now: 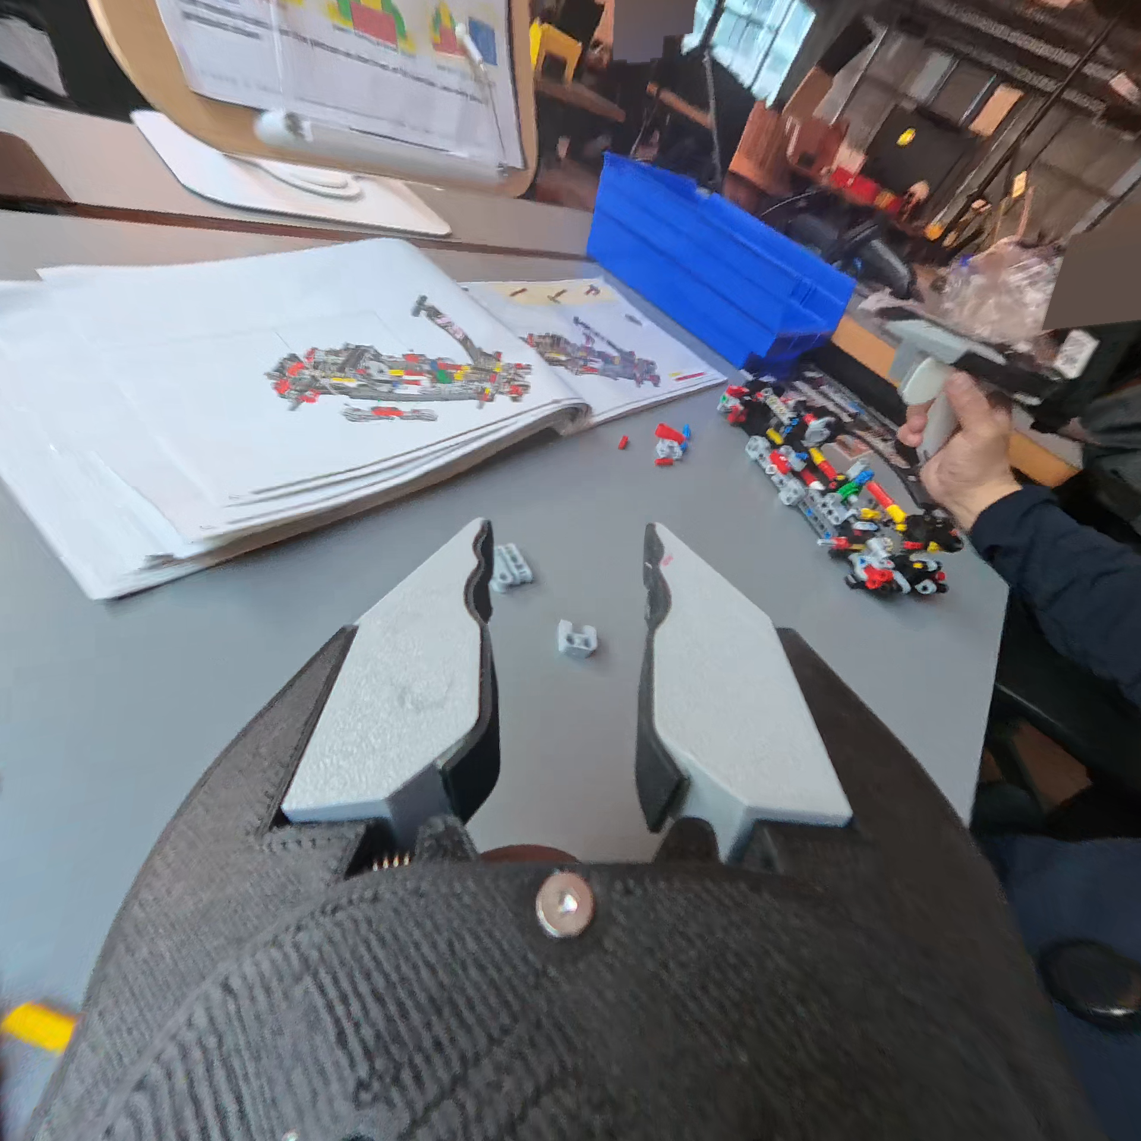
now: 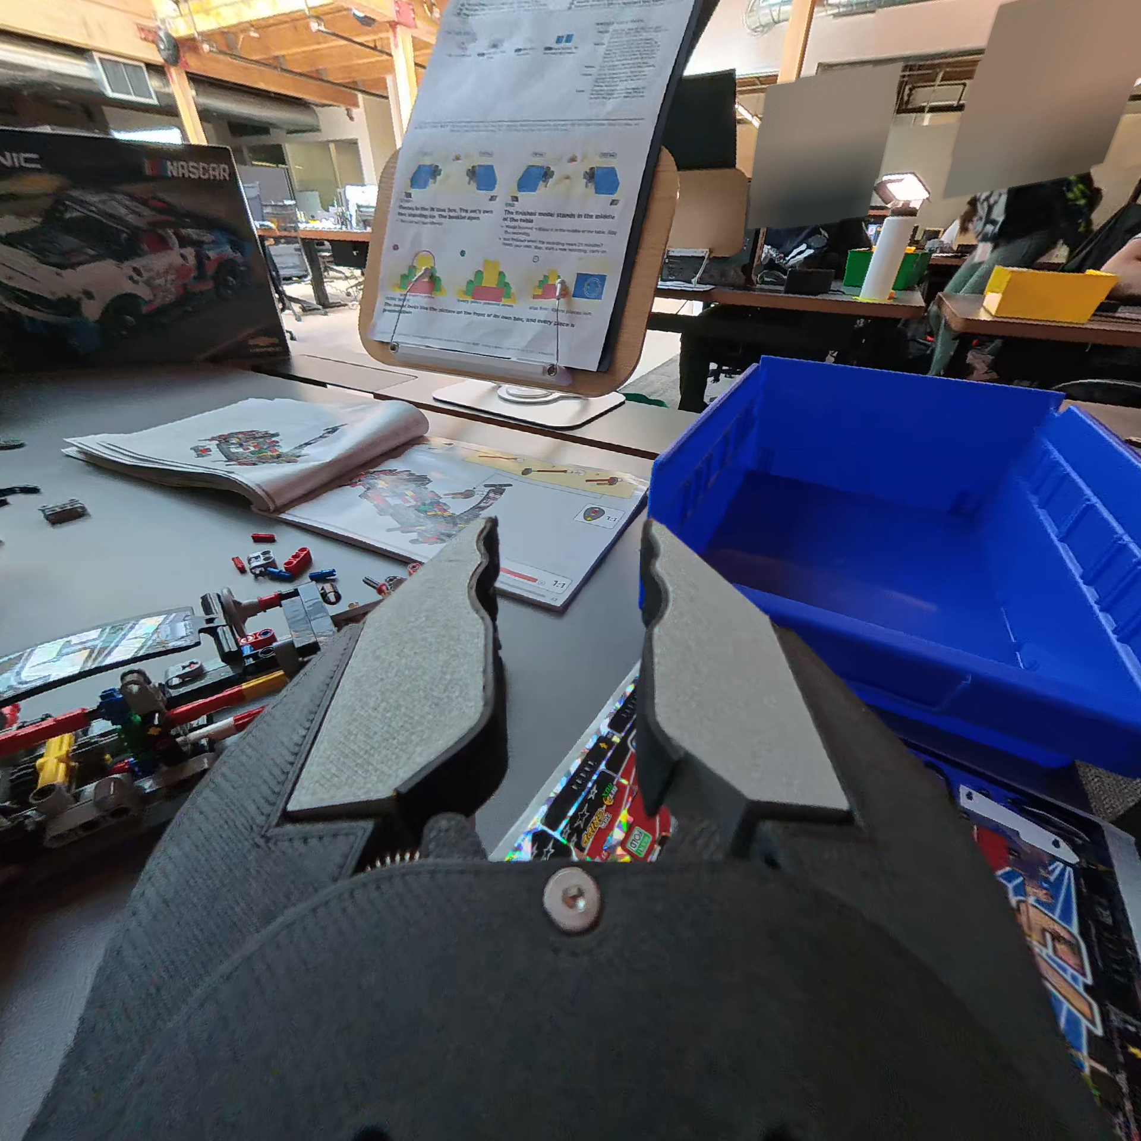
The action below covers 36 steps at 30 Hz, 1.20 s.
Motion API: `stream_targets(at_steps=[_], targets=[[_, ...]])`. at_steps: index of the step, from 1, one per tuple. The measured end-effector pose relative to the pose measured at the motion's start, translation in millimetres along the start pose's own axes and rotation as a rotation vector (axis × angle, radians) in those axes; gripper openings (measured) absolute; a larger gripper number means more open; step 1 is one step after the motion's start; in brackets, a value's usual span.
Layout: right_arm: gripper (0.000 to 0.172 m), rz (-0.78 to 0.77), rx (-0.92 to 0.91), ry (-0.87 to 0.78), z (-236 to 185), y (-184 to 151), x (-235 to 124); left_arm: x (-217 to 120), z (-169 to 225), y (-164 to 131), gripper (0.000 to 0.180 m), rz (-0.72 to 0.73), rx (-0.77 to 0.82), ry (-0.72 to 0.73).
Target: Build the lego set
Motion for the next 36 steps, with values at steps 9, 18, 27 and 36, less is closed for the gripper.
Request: stream_targets(at_steps=[9,18,27,36], targets=[[0.040,0.015,0.037,0.099,-11.0,3.8,2.2,30.2,-74.3,38.0,0.052,-0.328,0.231,0.139],[0.040,0.024,0.063,0.152,-15.7,6.0,0.8,83.8,-120.7,2.6,0.060,-0.806,0.432,0.016],[0.039,0.001,0.055,0.176,-20.8,3.3,3.7,89.4,-118.1,5.9,0.003,-0.815,0.412,-0.091],[0.037,0.006,0.050,0.165,-19.9,4.2,3.1,112.6,-130.7,25.0,0.000,-0.686,0.562,0.131]])
Point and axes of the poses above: each gripper's, where its closed fingertips meet, x out along the fingers, y out of its top, z = x × y across the jaws, the point moved 3 cm from there along -x, back along the fingers, and after that the axes turned 2 degrees about -y, right-handed, at the moved point
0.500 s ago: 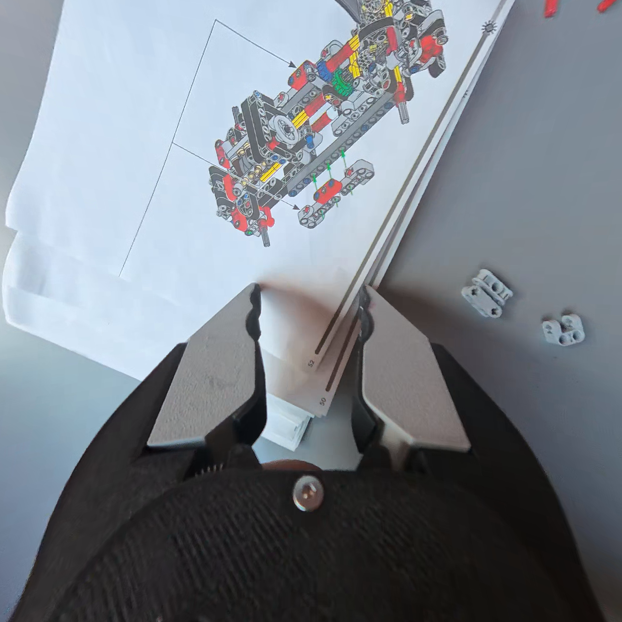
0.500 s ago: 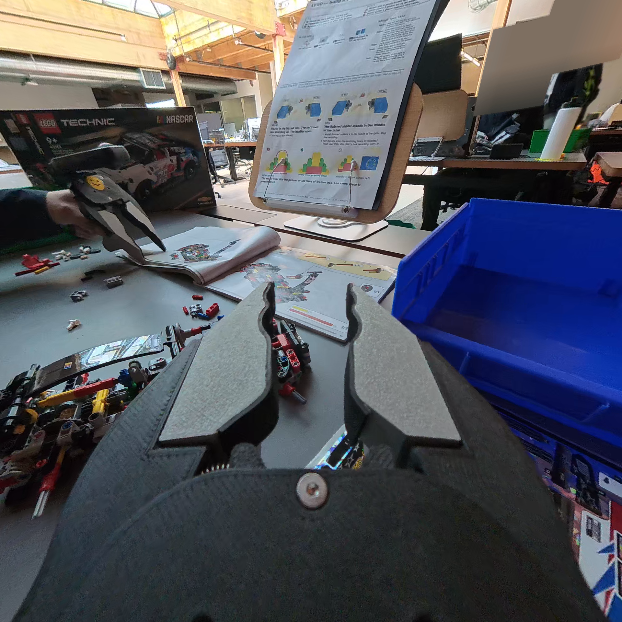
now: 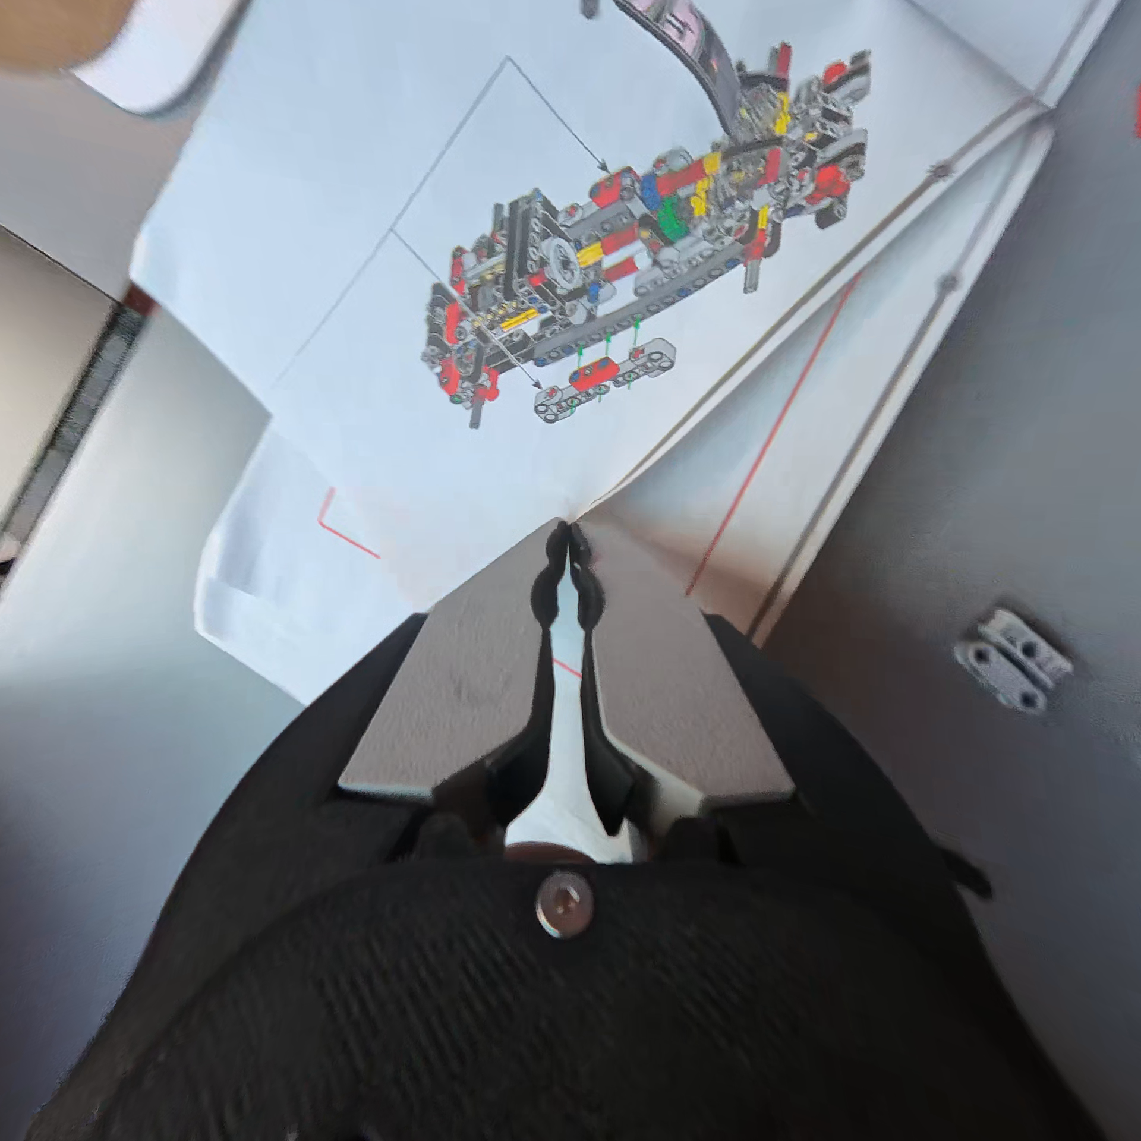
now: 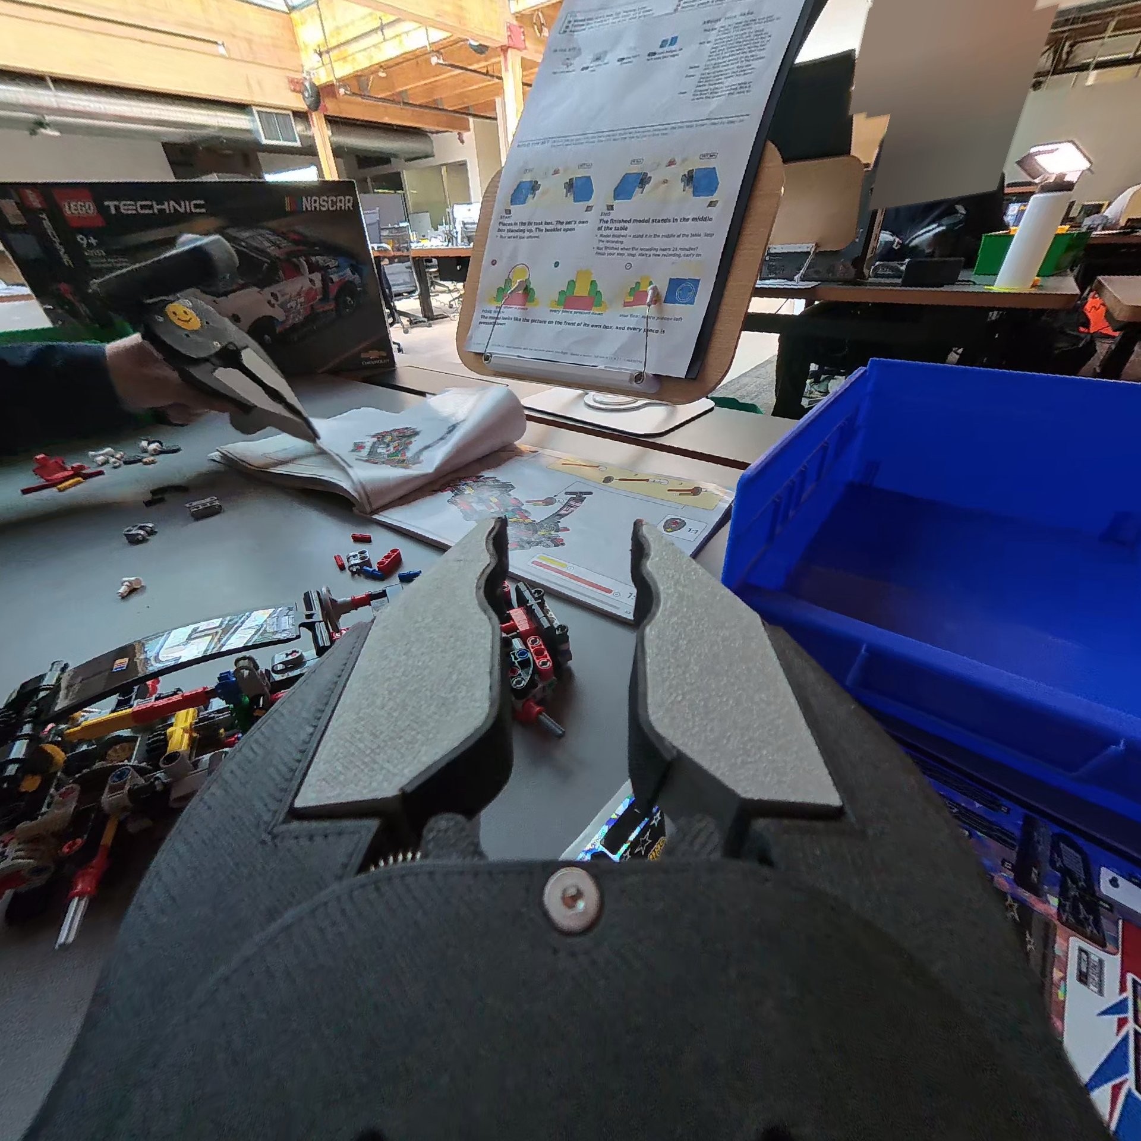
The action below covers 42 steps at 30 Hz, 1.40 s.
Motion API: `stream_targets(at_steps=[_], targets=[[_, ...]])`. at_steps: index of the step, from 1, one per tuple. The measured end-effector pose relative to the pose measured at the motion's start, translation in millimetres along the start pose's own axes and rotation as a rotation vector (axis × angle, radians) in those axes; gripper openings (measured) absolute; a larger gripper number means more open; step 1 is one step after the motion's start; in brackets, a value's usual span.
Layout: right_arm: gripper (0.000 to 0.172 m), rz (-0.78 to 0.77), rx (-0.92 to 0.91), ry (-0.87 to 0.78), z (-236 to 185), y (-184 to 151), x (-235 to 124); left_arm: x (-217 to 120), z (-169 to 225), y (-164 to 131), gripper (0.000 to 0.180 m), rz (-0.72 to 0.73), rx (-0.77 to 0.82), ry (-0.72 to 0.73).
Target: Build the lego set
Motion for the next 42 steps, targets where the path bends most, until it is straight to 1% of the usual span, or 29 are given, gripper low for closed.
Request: stream_targets(at_steps=[2,4,5,7,9,11,13,15,16,18,20,22,24,27,30,33,36,39,41,42], targets=[[0.037,-0.001,-0.001,-0.004,0.6,-0.4,0.0,-3.5,-9.4,19.6,0.000,0.046,0.032,0.129],[0.036,-0.004,-0.001,-0.009,1.2,-1.1,0.0,-13.5,-15.9,47.2,0.000,0.124,0.079,0.267],[0.036,-0.006,0.000,-0.009,1.4,-1.6,0.2,-18.5,-14.7,63.4,0.000,0.173,0.096,0.307],[0.036,-0.011,0.001,-0.011,1.9,-2.7,1.2,-25.4,-6.9,97.4,0.000,0.276,0.098,0.339],[0.036,-0.019,0.001,-0.013,2.5,-4.4,2.4,-29.0,7.0,129.5,0.000,0.370,0.118,0.349],[0.036,-0.032,0.001,-0.015,3.1,-7.1,3.5,-29.0,33.1,158.4,0.000,0.459,0.158,0.290],[0.035,-0.041,0.001,-0.018,3.7,-9.0,4.3,-27.6,57.9,180.4,0.000,0.513,0.223,0.274],[0.035,-0.046,0.005,-0.018,4.2,-10.5,4.9,-19.7,80.6,192.8,0.000,0.501,0.308,0.252],[0.035,-0.050,0.007,-0.018,4.5,-11.3,5.2,-13.3,88.5,192.9,0.000,0.459,0.332,0.230],[0.035,-0.055,0.011,-0.015,4.6,-12.3,5.5,-3.7,98.4,182.6,0.000,0.360,0.294,0.133],[0.036,-0.056,0.014,-0.008,3.7,-12.5,5.1,-6.0,101.0,166.4,0.000,0.318,0.221,0.038],[0.037,-0.057,0.011,-0.008,3.3,-12.2,4.4,-16.7,90.2,144.8,0.019,0.293,0.124,0.025],[0.038,-0.061,0.005,-0.007,3.3,-12.3,4.2,-32.6,81.5,117.4,0.028,0.268,0.035,0.006],[0.039,-0.075,-0.009,-0.024,6.3,-13.4,4.6,-60.0,76.9,71.3,0.034,0.226,-0.061,0.007],[0.042,-0.082,0.000,-0.016,2.5,-9.9,5.2,-83.0,80.4,25.5,0.033,0.180,-0.115,0.031],[0.042,-0.107,-0.040,0.038,-22.8,1.9,11.6,-90.4,93.4,-11.4,0.034,0.142,-0.179,-0.012],[0.042,-0.183,-0.031,0.126,-59.3,14.2,30.1,-83.2,102.5,-35.7,0.034,0.108,-0.199,-0.031],[0.040,-0.345,-0.045,0.206,-99.9,22.8,54.1,-77.8,115.8,-44.2,0.034,0.138,-0.227,-0.076],[0.038,-0.484,-0.101,0.237,-124.8,21.8,65.9,-78.6,124.1,-48.3,0.035,0.168,-0.226,-0.091],[0.034,-0.545,-0.135,0.247,-136.0,20.6,70.1,-79.6,126.2,-51.0,0.035,0.180,-0.225,-0.085]])
Point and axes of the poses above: each gripper's, where its closed fingertips meet, x out along the fingers, y out of its top, z = x × y across the jaws, the point moved 3 cm from there along -x, back along the fingers, and after that the axes turned 2 degrees about -y, right-handed, at the moved point
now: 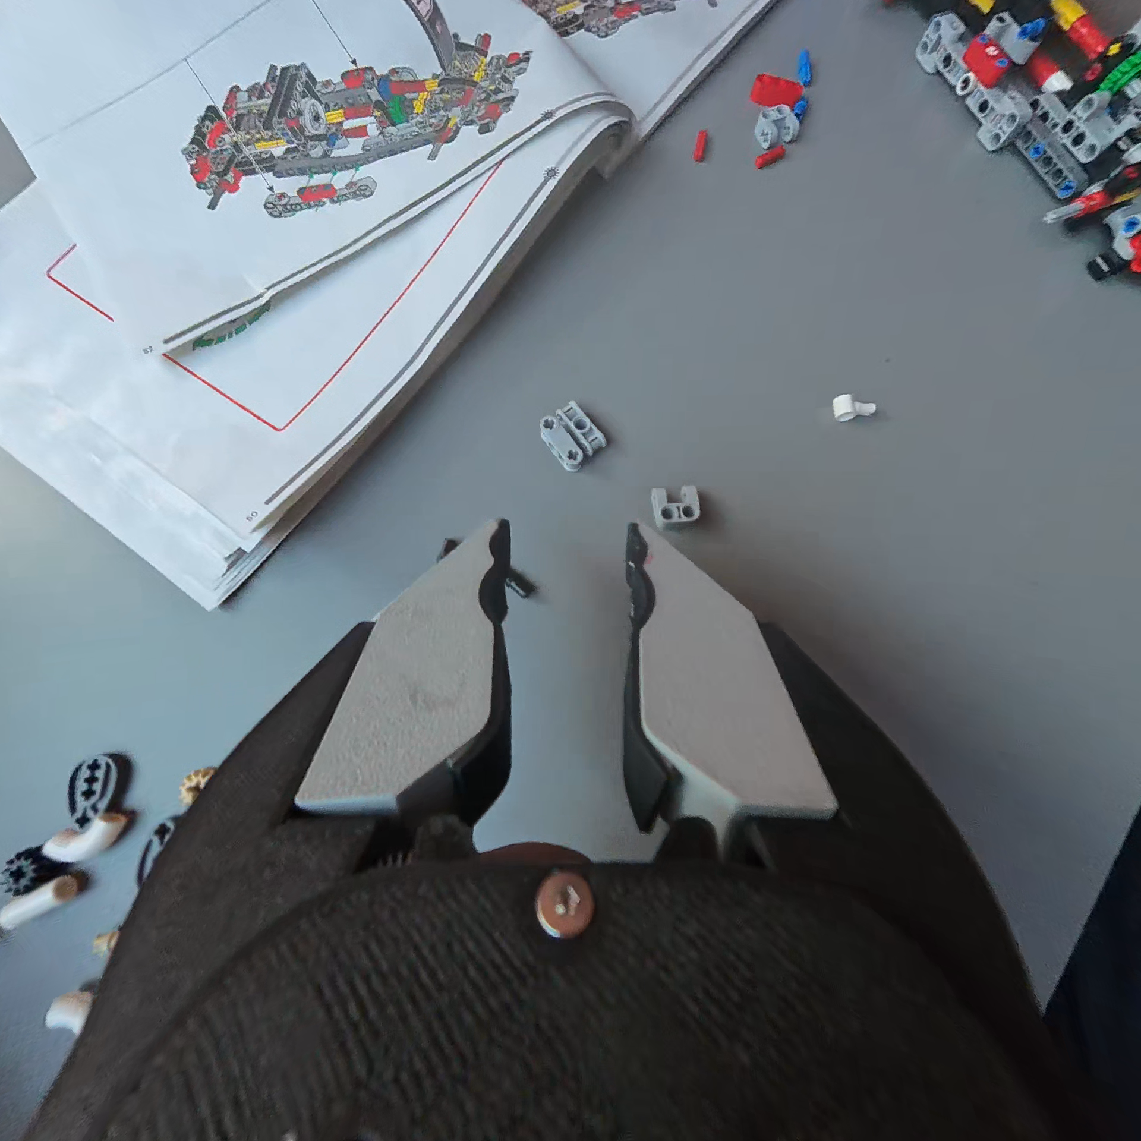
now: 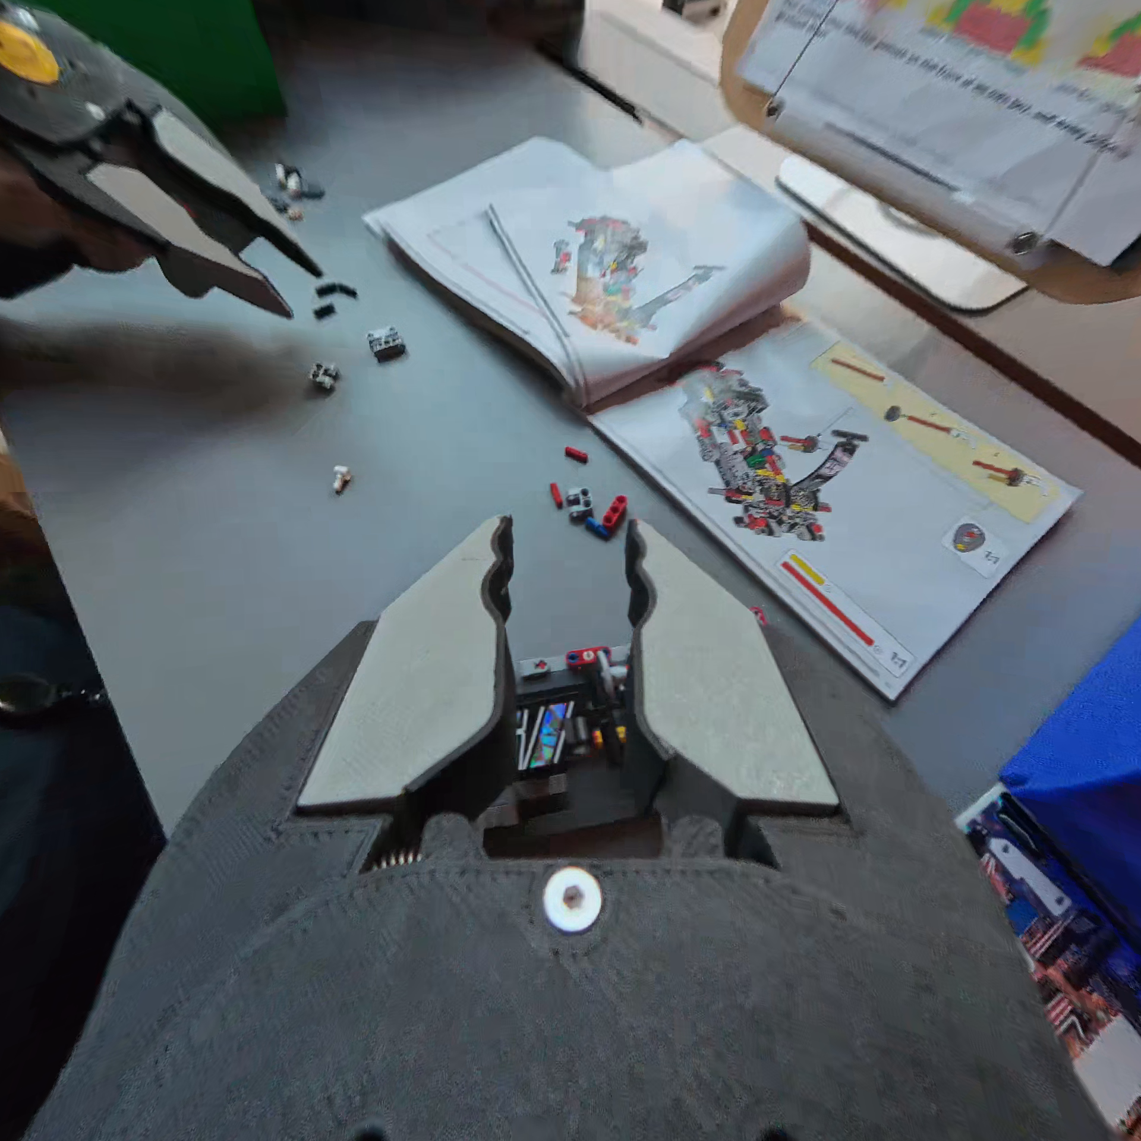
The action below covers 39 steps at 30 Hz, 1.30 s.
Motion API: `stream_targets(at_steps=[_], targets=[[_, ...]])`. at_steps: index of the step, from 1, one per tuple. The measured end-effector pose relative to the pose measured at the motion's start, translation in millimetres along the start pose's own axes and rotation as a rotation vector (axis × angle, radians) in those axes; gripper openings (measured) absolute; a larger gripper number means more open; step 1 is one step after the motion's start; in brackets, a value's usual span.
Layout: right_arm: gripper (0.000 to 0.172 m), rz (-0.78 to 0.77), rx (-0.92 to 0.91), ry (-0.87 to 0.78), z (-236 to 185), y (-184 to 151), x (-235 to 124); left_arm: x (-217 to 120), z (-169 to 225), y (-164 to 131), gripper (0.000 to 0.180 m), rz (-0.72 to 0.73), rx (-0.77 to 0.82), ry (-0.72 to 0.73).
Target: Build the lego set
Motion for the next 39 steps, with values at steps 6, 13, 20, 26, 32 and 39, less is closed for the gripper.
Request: stream_targets(at_steps=[6,13,20,26,32,39], targets=[[0.031,-0.285,0.006,0.050,-47.0,-8.9,17.9,-2.0,12.9,-11.4,0.038,0.103,-0.004,-0.034],[0.025,-0.507,-0.038,0.023,-93.7,-64.6,37.1,-5.1,13.6,-11.2,0.036,0.182,0.036,0.001],[0.011,-0.753,-0.054,-0.092,-70.2,-99.8,9.4,-16.2,9.5,-13.0,0.036,0.226,-0.009,-0.012],[0.013,-0.802,0.015,-0.129,-60.5,-105.6,-13.7,-19.7,7.2,-12.3,0.036,0.239,-0.019,0.006],[0.026,-0.419,0.031,-0.055,-86.5,-40.3,3.7,-22.9,4.1,-10.2,0.036,0.260,-0.017,0.031],[0.026,-0.068,0.226,0.192,-157.0,-27.5,82.3,-23.2,0.9,-10.7,0.036,0.262,-0.025,0.043]])
Point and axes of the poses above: each gripper's, where its closed fingertips meet, x out along the fingers, y out of its top, z = x × y across the jaws, the point moved 3 cm from there along -x, back along the fingers, and after that the axes turned 2 degrees about -y, right-handed, at the moved point
